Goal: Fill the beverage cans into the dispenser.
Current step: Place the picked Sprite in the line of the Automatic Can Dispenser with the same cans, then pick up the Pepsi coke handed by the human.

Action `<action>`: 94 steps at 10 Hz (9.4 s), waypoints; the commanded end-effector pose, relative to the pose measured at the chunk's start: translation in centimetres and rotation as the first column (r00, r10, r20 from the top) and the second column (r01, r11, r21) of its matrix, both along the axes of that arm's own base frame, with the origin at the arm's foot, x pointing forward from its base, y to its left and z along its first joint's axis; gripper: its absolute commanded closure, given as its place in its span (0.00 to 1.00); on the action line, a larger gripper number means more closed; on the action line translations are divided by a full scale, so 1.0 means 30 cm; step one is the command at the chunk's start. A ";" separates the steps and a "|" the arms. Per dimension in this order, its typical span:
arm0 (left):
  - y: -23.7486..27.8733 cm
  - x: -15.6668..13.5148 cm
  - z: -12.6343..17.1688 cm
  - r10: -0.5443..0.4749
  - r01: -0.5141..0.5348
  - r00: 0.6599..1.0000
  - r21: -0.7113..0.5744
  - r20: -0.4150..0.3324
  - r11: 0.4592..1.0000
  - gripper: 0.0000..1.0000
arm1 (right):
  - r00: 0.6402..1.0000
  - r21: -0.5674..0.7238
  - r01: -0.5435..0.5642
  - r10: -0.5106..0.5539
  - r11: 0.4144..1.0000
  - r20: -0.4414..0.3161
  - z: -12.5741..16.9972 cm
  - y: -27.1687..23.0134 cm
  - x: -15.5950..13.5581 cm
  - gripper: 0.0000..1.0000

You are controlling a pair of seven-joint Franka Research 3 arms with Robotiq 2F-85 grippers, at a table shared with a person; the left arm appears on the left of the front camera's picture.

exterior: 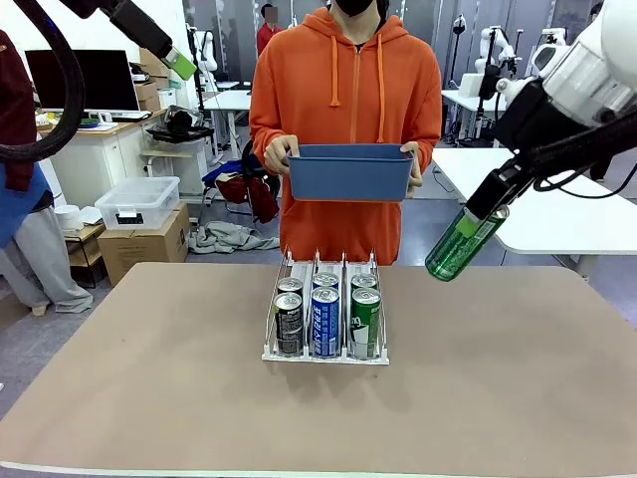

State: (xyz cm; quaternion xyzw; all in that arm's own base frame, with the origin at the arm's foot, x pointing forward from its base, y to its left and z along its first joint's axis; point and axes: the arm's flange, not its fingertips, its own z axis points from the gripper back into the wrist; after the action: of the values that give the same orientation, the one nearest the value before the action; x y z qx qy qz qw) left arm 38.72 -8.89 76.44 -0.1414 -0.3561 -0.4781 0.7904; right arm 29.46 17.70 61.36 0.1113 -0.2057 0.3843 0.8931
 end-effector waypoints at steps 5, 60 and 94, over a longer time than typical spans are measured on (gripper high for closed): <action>0.003 -0.006 -0.001 -0.005 0.005 1.000 0.006 -0.003 1.000 0.00 | 1.000 -0.001 0.024 -0.024 1.000 -0.017 0.049 -0.030 0.018 0.42; 0.003 -0.006 -0.001 -0.005 0.005 1.000 0.006 -0.003 1.000 0.00 | 0.999 -0.086 0.029 -0.026 0.996 0.026 -0.617 0.469 0.427 0.42; 0.003 -0.006 -0.001 -0.005 0.005 1.000 0.006 -0.003 1.000 0.00 | 0.971 0.059 -0.196 0.185 0.979 0.151 -0.076 0.155 0.500 0.00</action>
State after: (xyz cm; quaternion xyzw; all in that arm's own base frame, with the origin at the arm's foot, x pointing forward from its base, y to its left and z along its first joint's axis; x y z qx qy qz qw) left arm 38.70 -8.89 76.46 -0.1415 -0.3562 -0.4782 0.7902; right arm 43.76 22.76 58.68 0.1235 -0.2809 0.4596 0.8334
